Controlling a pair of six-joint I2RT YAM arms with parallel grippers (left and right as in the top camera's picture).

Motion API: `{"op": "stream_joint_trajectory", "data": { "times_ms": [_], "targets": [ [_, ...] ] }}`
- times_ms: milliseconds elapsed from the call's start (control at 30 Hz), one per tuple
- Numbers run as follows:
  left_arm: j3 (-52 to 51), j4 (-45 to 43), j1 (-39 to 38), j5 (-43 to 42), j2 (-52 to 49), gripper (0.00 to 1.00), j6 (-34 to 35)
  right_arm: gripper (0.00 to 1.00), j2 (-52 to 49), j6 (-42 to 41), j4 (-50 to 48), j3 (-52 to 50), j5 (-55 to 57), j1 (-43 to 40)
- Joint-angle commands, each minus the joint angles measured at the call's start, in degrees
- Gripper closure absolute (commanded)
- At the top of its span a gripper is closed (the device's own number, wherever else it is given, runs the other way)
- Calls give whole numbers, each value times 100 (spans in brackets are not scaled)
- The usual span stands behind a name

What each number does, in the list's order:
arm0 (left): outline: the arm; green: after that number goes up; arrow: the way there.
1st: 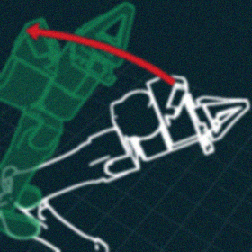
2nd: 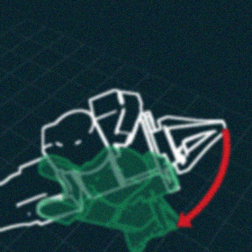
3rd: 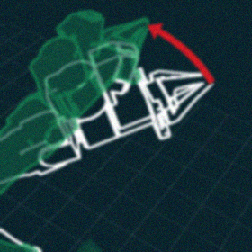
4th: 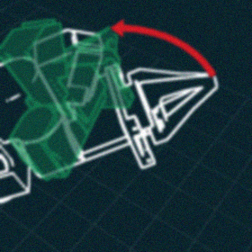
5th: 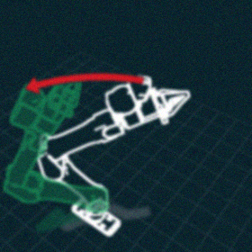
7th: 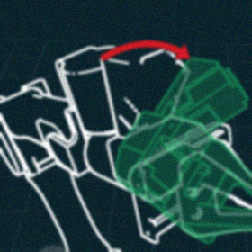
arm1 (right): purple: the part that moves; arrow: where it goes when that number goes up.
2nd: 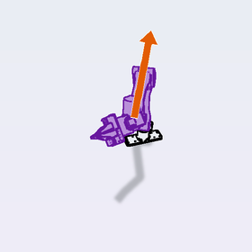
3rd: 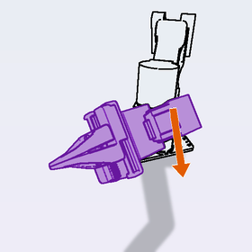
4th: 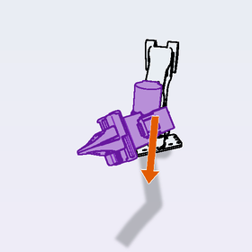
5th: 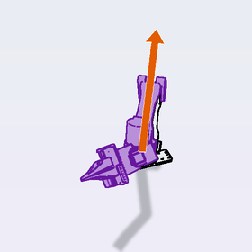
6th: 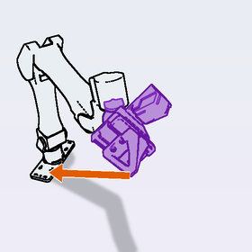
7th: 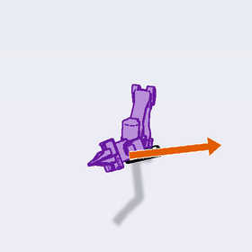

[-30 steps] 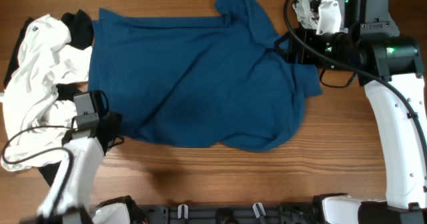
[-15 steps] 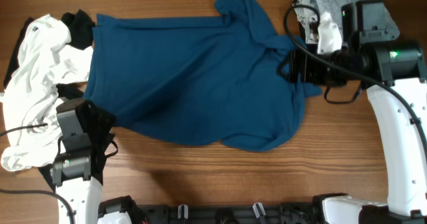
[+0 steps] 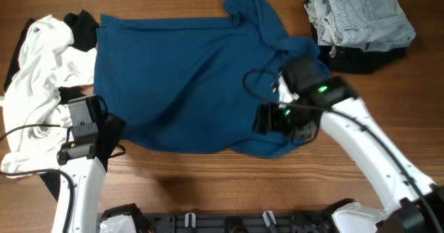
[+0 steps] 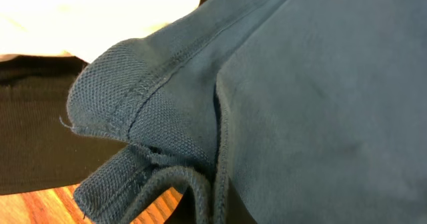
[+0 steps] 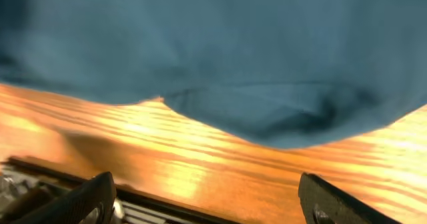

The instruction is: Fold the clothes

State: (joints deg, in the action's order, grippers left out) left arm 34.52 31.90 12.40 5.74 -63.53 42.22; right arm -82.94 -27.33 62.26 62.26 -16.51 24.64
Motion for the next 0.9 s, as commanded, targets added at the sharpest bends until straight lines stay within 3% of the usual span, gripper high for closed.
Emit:
{"op": "stream_joint_trajectory", "data": {
  "times_ms": [0,133,233,333,867],
  "targets": [
    [85,-13,26,37,-79,96,-131,12,28,-892,-315,-625,431,308],
    [85,-13,26,35,-79,96,-131,17,28,-1115,-739,-1189,660,385],
    [85,7,26,37,-79,96,-131,32,28,-1727,-883,-1587,1134,385],
    [85,33,26,35,-79,96,-131,41,28,-2459,-988,-1947,1513,385],
    [85,289,26,37,-79,96,-131,39,17,-2551,-2535,-2446,1523,385]
  ]
}}
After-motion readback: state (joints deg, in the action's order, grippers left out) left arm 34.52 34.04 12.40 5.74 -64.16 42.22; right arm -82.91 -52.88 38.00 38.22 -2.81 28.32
